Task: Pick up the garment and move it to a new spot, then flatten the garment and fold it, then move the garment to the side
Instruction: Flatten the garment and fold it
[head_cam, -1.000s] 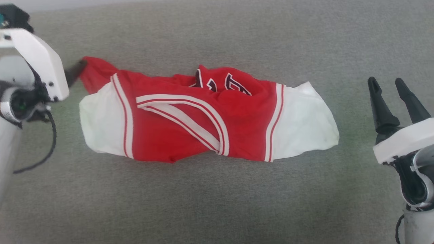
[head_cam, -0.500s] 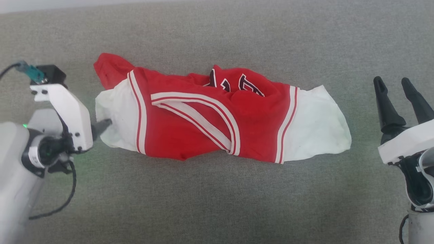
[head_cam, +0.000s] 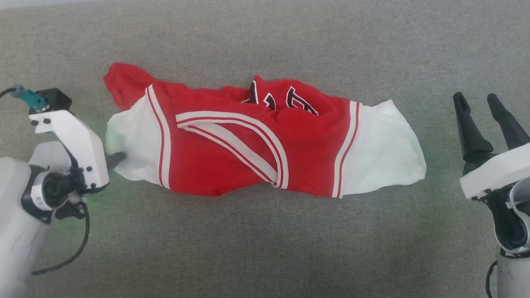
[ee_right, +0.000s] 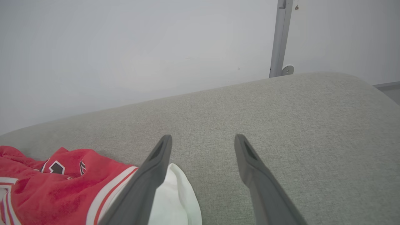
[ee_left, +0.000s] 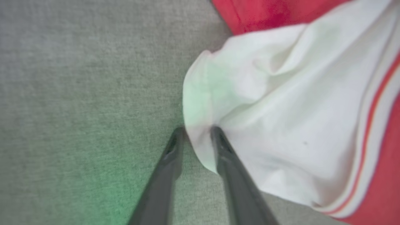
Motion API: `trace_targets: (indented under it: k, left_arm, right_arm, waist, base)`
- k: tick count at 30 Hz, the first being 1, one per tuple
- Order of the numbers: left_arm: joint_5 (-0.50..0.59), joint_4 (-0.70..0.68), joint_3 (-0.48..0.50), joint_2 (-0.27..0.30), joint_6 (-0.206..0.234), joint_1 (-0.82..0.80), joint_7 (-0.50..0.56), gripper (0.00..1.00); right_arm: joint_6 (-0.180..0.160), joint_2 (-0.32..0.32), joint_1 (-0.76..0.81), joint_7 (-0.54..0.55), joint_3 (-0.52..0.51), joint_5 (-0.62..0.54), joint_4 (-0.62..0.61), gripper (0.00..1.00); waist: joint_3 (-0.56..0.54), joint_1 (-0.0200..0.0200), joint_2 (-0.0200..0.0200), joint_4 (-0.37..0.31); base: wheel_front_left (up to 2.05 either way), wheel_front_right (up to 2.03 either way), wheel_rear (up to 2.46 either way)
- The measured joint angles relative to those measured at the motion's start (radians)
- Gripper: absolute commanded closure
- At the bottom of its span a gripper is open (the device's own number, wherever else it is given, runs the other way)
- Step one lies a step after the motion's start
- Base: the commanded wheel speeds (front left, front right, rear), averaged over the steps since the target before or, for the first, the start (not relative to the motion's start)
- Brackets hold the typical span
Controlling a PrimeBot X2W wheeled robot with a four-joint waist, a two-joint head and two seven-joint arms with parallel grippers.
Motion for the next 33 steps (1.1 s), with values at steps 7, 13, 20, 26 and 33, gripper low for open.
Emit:
trace_targets:
  k: [7, 13, 20, 26, 33]
  left_arm:
    - [-0.024, -0.026, 0.008, 0.004, -0.016, 0.034, -0.010, 1.00]
    - [-0.027, -0.079, 0.002, 0.002, -0.002, 0.069, -0.007, 1.00]
    - [-0.027, -0.112, -0.007, -0.008, 0.006, 0.087, -0.010, 1.00]
    - [-0.024, -0.123, -0.016, -0.022, 0.005, 0.087, -0.019, 1.00]
    - [-0.022, -0.116, -0.018, -0.041, -0.010, 0.073, -0.041, 1.00]
  right_arm:
    - [0.000, -0.013, 0.014, 0.067, 0.021, 0.018, 0.014, 0.00]
    - [0.000, -0.039, 0.060, 0.218, 0.077, 0.055, 0.037, 0.00]
    - [0.000, -0.061, 0.070, 0.355, 0.111, 0.063, 0.073, 0.00]
    - [0.000, -0.080, 0.043, 0.432, 0.109, 0.037, 0.139, 0.00]
    - [0.000, -0.109, -0.027, 0.497, 0.147, 0.046, 0.252, 1.00]
  waist:
    - [-0.015, -0.0001, -0.0001, 0.005]
    - [-0.033, 0.0000, -0.0001, 0.026]
    - [-0.038, 0.0000, 0.0000, 0.052]
    - [-0.032, 0.0000, 0.0000, 0.072]
    - [-0.024, 0.0000, -0.0001, 0.089]
  base:
    - [0.00, 0.00, 0.00]
    - [0.00, 0.00, 0.00]
    - [0.00, 0.00, 0.00]
    - [0.00, 0.00, 0.00]
    - [0.00, 0.00, 0.00]
